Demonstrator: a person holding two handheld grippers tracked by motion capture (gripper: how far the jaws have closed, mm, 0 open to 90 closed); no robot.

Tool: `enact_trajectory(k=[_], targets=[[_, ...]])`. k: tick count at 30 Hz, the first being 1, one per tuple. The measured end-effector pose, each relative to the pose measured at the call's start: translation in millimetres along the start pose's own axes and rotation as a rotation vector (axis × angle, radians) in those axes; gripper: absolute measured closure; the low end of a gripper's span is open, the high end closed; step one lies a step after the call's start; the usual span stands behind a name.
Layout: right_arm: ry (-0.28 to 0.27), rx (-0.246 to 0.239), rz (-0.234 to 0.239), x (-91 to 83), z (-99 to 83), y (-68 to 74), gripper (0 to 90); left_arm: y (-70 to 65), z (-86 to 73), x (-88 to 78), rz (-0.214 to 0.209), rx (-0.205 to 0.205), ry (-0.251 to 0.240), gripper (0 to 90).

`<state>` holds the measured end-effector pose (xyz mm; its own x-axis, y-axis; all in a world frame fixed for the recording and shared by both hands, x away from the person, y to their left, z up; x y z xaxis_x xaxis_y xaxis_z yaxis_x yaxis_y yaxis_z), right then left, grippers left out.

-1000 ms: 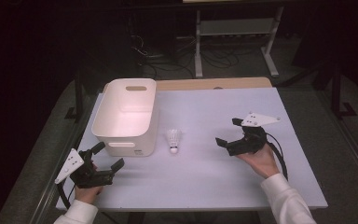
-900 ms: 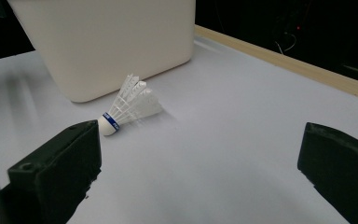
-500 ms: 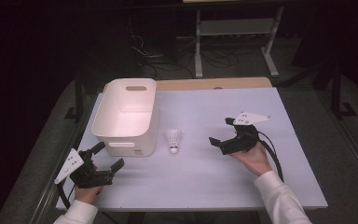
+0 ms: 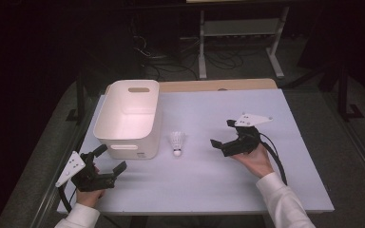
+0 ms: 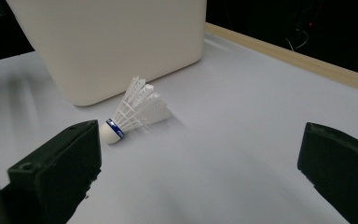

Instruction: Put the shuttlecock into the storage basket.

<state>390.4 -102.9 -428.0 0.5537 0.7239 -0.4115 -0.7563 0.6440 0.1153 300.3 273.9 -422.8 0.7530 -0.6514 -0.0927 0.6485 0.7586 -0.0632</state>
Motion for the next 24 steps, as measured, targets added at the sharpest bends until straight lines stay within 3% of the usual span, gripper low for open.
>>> enact_trajectory(k=[24], targets=[[0.059,-0.005,0.04,26.0,0.7,8.8,0.0,0.1,0.2,0.8,-0.003,-0.005,-0.003,0.0]])
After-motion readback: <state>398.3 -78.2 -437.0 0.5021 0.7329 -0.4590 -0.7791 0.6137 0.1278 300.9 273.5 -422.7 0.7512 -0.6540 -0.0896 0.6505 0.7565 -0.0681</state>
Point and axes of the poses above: each handheld gripper's, and its own axes: x roughly forward along the jaws, z roughly out of its top, y roughly to its left, the point moved 7 cm from there along x, roughly forward along the jaws, and after that the axes turned 2 degrees about x, right-handed, at the moved point
